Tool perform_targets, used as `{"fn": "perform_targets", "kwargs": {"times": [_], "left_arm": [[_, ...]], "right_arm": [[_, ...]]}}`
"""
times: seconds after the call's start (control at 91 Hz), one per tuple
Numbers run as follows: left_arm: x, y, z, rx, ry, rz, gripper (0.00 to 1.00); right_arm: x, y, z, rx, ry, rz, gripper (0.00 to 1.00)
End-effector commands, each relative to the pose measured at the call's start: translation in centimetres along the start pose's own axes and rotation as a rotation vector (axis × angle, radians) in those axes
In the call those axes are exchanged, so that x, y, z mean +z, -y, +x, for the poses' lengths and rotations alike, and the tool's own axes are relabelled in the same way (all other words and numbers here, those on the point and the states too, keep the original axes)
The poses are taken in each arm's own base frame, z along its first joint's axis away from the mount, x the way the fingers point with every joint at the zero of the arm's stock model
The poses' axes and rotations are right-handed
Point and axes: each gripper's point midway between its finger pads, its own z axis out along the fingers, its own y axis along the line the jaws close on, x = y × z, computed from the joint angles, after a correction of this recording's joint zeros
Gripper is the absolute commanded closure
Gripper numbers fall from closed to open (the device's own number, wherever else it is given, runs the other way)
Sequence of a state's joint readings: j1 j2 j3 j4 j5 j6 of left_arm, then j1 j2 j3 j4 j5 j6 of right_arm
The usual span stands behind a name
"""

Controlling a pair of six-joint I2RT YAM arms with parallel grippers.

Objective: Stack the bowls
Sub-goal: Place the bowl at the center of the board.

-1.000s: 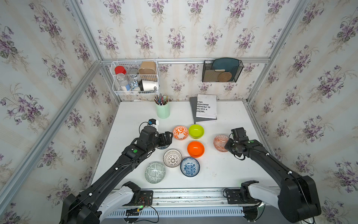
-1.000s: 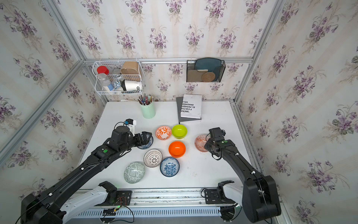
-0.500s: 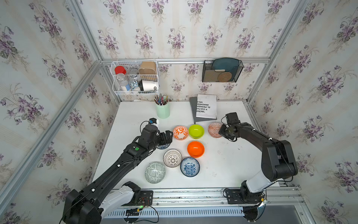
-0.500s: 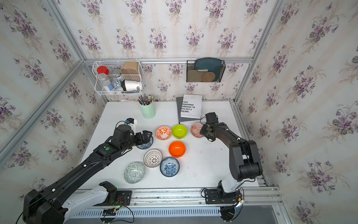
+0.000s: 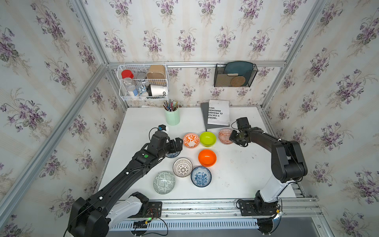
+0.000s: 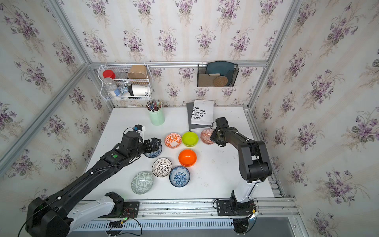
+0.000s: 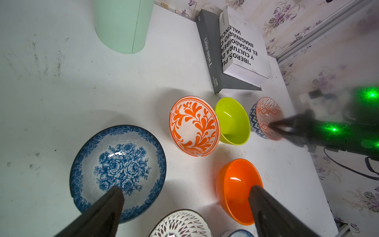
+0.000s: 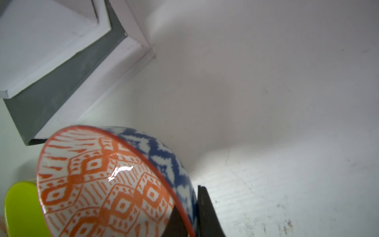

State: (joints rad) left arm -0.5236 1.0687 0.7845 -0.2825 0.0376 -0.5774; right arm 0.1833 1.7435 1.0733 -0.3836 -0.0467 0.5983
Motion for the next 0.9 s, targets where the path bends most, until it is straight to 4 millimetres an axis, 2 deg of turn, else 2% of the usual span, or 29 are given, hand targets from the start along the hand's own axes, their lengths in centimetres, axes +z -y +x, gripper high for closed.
{"fn": "perform_targets", "kwargs": {"times": [0.0, 0.461, 0.483, 0.538, 0.637, 0.714, 0.78, 0.89], "left_arm": [[-0.1, 0.5, -1.1, -0.001, 0.04, 0.017, 0.01], [-0.1, 0.4, -1.2, -0.009, 0.042, 0.017, 0.01], [-0.1, 0.4, -1.2, -0.009, 0.042, 0.017, 0.01], [-0.1, 0.3, -1.1, -0.01, 0.041, 0.017, 0.01], [-0.1, 0.3, -1.2, -0.012, 0.043, 0.018, 0.01], [-0.1, 0.3, -1.2, -0.013, 0.045, 0.017, 0.01], [-0.1, 0.3, -1.2, -0.014, 0.047, 0.016, 0.01], [-0.1, 0.3, -1.3, -0.017, 0.053, 0.019, 0.01]], "right_arm": [[0.2, -0.5, -0.1, -0.005, 0.008, -0.031, 1.0], [1.3, 0.5, 1.8, 0.003, -0.027, -0.034, 1.0], [1.3, 0.5, 1.8, 0.002, -0.027, -0.033, 0.95], [1.2, 0.4, 1.7, 0.002, -0.025, -0.034, 0.75], [0.7, 0.3, 1.6, 0.0, -0.016, -0.04, 0.61], [0.1, 0.4, 1.3, -0.004, -0.002, -0.036, 0.43], [-0.6, 0.2, 1.0, -0.007, 0.012, -0.04, 0.35], [-2.5, -0.2, 0.3, -0.008, 0.048, -0.051, 0.26]]}}
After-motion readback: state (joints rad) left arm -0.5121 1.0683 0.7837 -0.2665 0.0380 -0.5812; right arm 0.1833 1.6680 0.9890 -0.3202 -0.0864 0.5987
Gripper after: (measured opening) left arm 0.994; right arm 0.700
